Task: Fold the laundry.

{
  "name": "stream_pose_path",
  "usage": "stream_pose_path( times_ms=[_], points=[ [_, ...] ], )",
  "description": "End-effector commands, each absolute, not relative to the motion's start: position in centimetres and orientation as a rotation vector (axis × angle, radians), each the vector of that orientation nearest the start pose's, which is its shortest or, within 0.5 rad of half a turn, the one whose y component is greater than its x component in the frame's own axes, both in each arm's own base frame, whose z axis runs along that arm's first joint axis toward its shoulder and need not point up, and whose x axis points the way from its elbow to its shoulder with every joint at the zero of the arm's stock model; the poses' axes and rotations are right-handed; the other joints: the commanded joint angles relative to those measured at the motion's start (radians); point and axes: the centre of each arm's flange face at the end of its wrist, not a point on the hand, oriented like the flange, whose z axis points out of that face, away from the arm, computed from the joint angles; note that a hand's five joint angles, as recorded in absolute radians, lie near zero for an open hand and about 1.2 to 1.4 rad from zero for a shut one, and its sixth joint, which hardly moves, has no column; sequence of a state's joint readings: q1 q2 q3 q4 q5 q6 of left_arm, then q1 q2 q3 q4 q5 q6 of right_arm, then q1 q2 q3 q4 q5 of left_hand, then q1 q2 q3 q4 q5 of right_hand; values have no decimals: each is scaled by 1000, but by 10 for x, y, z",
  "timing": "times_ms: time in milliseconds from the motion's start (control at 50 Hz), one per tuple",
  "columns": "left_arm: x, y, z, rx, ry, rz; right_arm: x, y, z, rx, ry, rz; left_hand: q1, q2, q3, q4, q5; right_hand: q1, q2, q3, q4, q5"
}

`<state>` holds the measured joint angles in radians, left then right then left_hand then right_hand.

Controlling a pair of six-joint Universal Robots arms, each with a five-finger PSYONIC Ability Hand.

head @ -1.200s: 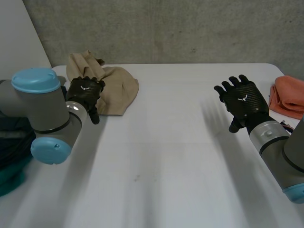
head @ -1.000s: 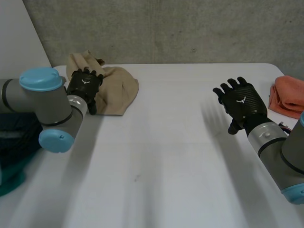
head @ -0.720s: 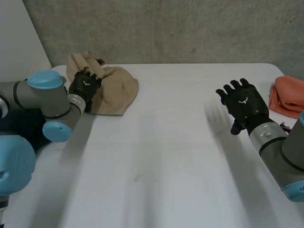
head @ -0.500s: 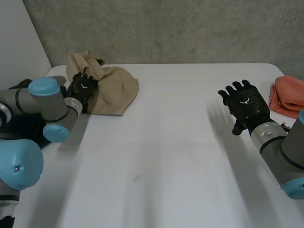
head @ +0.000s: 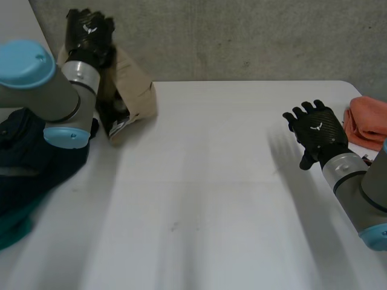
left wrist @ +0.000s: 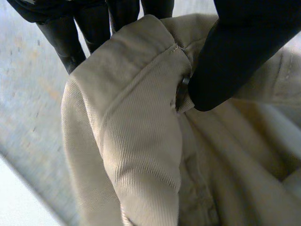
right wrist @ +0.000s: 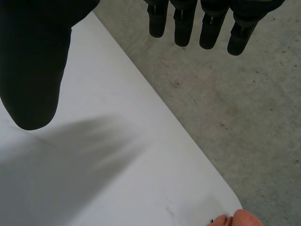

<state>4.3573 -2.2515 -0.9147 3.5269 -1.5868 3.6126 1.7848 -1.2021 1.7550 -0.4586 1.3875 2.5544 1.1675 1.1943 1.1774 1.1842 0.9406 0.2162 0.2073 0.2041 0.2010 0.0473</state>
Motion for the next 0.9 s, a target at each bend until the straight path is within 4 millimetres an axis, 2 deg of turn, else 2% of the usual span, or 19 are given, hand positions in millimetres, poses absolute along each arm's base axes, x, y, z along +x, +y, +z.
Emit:
stream_pose_path(
  times_ms=[20, 120, 140, 200, 220, 280, 300, 360, 380, 400, 440, 460, 520, 540, 620, 680, 740, 840, 900],
  points=[
    [-328, -313, 316, 740, 1926, -2653, 214, -315, 179, -1081, 2149, -2201, 229, 202, 219, 212, 281, -42, -33, -30, -26, -47],
    [-350, -257, 302, 815, 2229, -2645, 213, -315, 181, -1047, 2157, -2187, 229, 202, 219, 212, 281, -42, -33, -30, -26, -47],
    [-357, -239, 292, 856, 2328, -2610, 212, -315, 180, -1041, 2163, -2183, 229, 202, 219, 212, 281, -42, -33, -30, -26, -47],
    [-365, -213, 271, 934, 2473, -2522, 211, -317, 180, -1022, 2171, -2176, 229, 202, 219, 212, 281, -42, -33, -30, -26, -47],
    [-372, -199, 255, 991, 2553, -2462, 210, -318, 180, -1014, 2177, -2171, 229, 202, 219, 212, 281, -42, -33, -30, -26, -47],
    [-379, -181, 227, 1088, 2668, -2335, 209, -318, 179, -1009, 2190, -2154, 229, 202, 219, 212, 281, -42, -33, -30, -26, -47],
    [-382, -172, 211, 1141, 2721, -2246, 209, -318, 179, -1008, 2197, -2140, 8, -19, -2, -9, 61, -42, -33, -30, -26, -47],
    [-380, -167, 194, 1184, 2768, -2118, 210, -316, 178, -1004, 2209, -2117, -500, -527, -510, -517, -448, -42, -33, -30, -26, -47],
    [-377, -167, 190, 1195, 2777, -2047, 210, -315, 179, -1000, 2213, -2103, -729, -755, -739, -745, -676, -42, -33, -30, -26, -47],
    [-374, -168, 190, 1197, 2774, -2019, 211, -314, 179, -995, 2217, -2096, -830, -857, -840, -846, -777, -42, -33, -30, -26, -47],
    [-368, -174, 195, 1178, 2755, -1991, 212, -312, 179, -990, 2220, -2074, -959, -986, -969, -976, -907, -42, -33, -30, -26, -47],
    [-360, -180, 206, 1149, 2732, -1994, 214, -309, 180, -976, 2227, -2048, -992, -1019, -1002, -1009, -940, -42, -33, -30, -26, -47],
    [-348, -191, 226, 1086, 2704, -2043, 218, -302, 185, -945, 2225, -2012, -993, -1020, -1003, -1010, -941, -42, -33, -30, -26, -47],
    [-341, -198, 242, 1042, 2679, -2110, 220, -298, 189, -912, 2229, -1977, -993, -1020, -1003, -1010, -941, -42, -33, -30, -26, -47],
    [-322, -218, 266, 976, 2625, -2230, 227, -282, 196, -796, 2262, -1829, -993, -1020, -1003, -1010, -941, -42, -33, -30, -26, -47],
    [-315, -231, 273, 980, 2604, -2279, 233, -269, 198, -715, 2290, -1705, -993, -1020, -1003, -1010, -941, -42, -33, -30, -26, -47],
    [-305, -254, 268, 986, 2597, -2273, 242, -249, 196, -630, 2315, -1542, -993, -1020, -1003, -1010, -941, -42, -33, -30, -26, -47],
    [-294, -297, 237, 1039, 2557, -2136, 259, -215, 191, -544, 2293, -1386, -993, -1020, -1003, -1010, -941, -42, -33, -30, -26, -47],
    [-292, -313, 217, 1086, 2541, -2038, 264, -204, 188, -533, 2285, -1347, -993, -1020, -1003, -1010, -941, -42, -33, -30, -26, -47]
  ],
)
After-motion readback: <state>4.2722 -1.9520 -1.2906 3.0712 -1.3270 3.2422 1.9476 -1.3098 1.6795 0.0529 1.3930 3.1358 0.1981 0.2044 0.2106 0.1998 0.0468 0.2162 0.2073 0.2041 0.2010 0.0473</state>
